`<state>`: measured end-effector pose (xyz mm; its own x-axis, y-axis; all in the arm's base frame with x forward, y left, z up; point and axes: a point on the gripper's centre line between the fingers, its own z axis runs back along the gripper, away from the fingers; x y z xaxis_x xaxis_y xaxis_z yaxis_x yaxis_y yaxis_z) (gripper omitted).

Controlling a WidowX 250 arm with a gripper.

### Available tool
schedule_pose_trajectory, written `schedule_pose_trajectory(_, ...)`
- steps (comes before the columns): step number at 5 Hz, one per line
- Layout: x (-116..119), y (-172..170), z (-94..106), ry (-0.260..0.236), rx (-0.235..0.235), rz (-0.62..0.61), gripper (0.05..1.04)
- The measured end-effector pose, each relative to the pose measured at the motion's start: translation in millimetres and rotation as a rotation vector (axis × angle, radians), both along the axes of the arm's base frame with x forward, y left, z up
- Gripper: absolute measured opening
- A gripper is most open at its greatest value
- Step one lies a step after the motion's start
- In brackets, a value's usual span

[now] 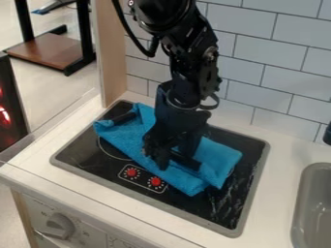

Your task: Unfold the cloth from bottom to top

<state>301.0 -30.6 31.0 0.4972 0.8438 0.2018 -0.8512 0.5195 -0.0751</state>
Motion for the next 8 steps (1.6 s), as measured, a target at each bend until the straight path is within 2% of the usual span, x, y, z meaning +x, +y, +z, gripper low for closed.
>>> schedule_pose_trajectory(1,0.2,0.5,-1.4,0.003,0.004,0.001,0.32)
schedule_pose_trajectory(2,-0.2,-0.4,-1.6,0.006,-0.001,-0.006,0.135)
schedule_pose_trajectory(3,-1.1,-2.0,0.2,0.01,-0.011,-0.012,0.062)
schedule_pose_trajectory(5,25.1,-16.8,26.4,-0.067,-0.094,0.018,0.054)
schedule_pose_trajectory(6,46.5,-23.0,45.0,-0.148,-0.129,0.036,0.054)
schedule_pose_trajectory(7,65.5,-29.4,44.4,-0.191,-0.154,0.023,0.054)
schedule_pose_trajectory(8,79.8,-32.5,33.9,-0.224,-0.146,0.008,0.054)
